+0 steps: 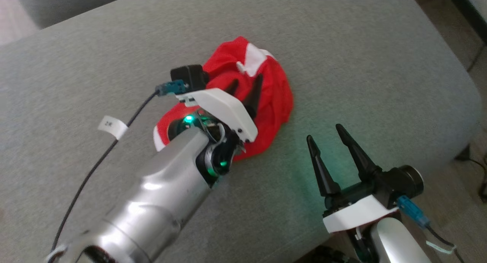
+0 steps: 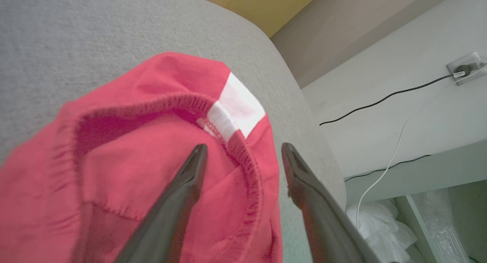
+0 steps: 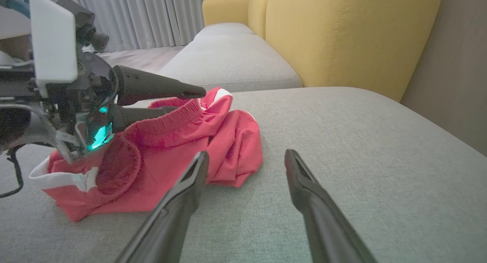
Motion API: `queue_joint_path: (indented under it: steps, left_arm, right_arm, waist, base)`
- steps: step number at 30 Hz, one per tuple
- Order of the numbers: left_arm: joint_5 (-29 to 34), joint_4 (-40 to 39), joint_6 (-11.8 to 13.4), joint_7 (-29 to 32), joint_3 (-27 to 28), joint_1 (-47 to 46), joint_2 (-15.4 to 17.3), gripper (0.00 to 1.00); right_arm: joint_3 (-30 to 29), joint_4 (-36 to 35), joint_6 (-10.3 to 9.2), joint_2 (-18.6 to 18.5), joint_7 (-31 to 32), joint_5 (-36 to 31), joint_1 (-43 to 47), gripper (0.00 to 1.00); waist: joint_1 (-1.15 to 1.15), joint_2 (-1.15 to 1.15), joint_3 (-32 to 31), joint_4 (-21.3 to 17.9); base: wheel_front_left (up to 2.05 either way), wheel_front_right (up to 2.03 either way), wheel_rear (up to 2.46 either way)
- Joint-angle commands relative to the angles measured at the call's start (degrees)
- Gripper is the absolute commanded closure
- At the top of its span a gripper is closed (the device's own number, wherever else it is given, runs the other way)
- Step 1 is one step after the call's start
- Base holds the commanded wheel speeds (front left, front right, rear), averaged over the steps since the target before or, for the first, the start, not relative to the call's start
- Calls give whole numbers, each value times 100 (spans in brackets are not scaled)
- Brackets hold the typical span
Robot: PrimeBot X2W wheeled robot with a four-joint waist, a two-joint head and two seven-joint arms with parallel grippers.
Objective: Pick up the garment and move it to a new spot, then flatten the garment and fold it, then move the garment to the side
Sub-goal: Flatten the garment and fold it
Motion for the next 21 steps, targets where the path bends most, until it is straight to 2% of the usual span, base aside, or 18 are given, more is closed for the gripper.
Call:
queue_joint_path:
  steps: [1,8,9,11,15,21]
  left_arm:
    - [-65,-69,20,-108,85,-366,11,0]
    - [-325,664,64,-537,-323,-819,11,0]
    - [-349,754,32,-585,-381,-848,11,17]
    - [-413,904,-36,-670,-483,-894,11,98]
    - [-482,1015,-329,-948,-702,-968,11,100]
    - [-700,447,-937,-1151,-986,-1473,11,100]
  right_arm:
    - [141,-142,43,-9,-54,31,-109,0]
    - [263,-116,43,-6,-54,95,-85,0]
    - [275,-107,43,-6,-54,102,-77,0]
    - [281,-93,43,-6,-54,113,-57,0]
    - [270,-60,43,-6,-54,114,4,0]
    - [187,-28,43,-5,-54,78,126,0]
  waist:
    - [-1,0,30,-120]
    - [-1,0,5,-326]
    - [-1,0,-11,-348]
    - [-1,0,-41,-382]
    - [-1,0,-199,-439]
    - [-1,0,-604,-403]
  base:
    - [0,0,0]
    - [0,0,0]
    - [0,0,0]
    - [0,0,0]
    - [0,0,0]
    - [0,0,0]
